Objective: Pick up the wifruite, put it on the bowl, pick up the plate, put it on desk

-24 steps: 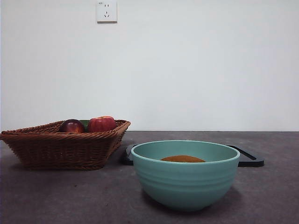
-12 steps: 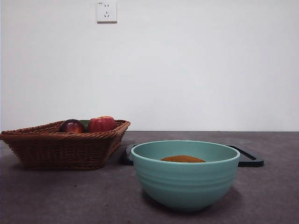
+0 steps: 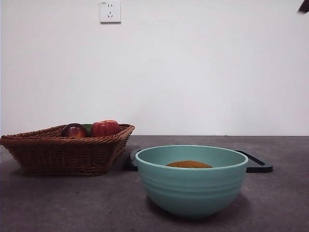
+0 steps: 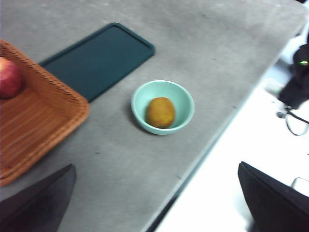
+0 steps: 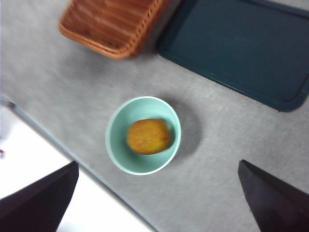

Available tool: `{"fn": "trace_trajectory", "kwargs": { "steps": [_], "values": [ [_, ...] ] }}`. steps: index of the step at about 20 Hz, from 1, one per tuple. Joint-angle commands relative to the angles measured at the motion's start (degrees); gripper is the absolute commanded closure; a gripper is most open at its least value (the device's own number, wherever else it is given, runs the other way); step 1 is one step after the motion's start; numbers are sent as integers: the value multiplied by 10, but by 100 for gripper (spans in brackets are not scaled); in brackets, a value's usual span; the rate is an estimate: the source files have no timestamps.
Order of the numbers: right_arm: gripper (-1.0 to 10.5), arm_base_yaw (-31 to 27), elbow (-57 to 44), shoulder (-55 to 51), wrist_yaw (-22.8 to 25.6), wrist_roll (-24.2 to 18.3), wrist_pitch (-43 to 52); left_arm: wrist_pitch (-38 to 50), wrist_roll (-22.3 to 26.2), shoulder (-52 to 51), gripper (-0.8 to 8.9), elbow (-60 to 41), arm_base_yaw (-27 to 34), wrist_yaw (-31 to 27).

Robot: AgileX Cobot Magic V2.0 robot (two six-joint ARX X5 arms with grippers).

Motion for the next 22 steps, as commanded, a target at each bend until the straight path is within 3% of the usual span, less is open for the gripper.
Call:
{"fn": "trace_trajectory", "kwargs": {
  "steps": [1, 7, 15, 20, 22],
  "values": [
    [372, 33, 10, 48, 27, -3, 13, 14, 11, -1, 220, 12, -6, 17],
    [371, 105, 10, 163, 130, 4, 24, 28, 13, -13, 220, 12, -6, 19],
    [373, 127, 10, 294, 168, 6, 62, 28, 13, -20, 220, 12, -6, 19],
    [374, 126, 10, 366, 170, -17, 70, 26, 13, -20, 220, 12, -6, 19],
    [424, 126, 10, 390, 170, -18, 77, 26, 13, -20, 220, 12, -6, 19]
  ]
}}
